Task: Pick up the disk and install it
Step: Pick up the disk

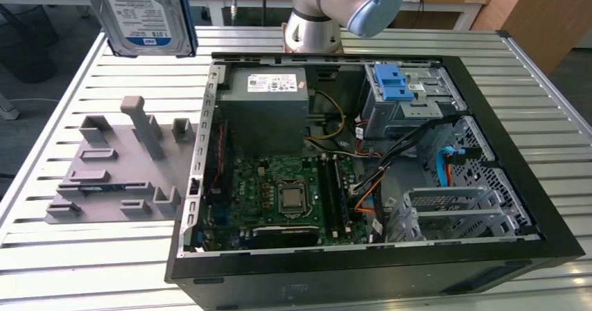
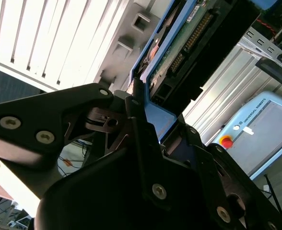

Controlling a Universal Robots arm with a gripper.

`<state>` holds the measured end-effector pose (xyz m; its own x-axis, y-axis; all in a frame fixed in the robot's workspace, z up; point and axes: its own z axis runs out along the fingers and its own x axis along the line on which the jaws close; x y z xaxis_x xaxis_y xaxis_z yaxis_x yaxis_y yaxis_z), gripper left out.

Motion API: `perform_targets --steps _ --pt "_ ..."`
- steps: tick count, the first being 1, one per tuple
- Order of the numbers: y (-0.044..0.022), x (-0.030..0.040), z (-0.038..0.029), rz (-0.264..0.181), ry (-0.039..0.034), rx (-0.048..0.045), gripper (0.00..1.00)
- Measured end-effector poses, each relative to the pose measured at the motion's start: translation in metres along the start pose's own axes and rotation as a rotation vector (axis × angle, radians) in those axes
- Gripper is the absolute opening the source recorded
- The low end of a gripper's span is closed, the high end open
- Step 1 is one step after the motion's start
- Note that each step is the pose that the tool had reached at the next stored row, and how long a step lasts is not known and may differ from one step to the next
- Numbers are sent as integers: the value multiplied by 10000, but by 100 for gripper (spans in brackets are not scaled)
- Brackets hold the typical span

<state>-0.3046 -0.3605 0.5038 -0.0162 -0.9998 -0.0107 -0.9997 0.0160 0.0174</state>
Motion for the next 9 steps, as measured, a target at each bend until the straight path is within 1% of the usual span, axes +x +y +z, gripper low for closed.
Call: perform_targets --steps 6,9 --pt "-66 13 0 0 0 -1 36" --pt "-76 15 0 1 0 0 36"
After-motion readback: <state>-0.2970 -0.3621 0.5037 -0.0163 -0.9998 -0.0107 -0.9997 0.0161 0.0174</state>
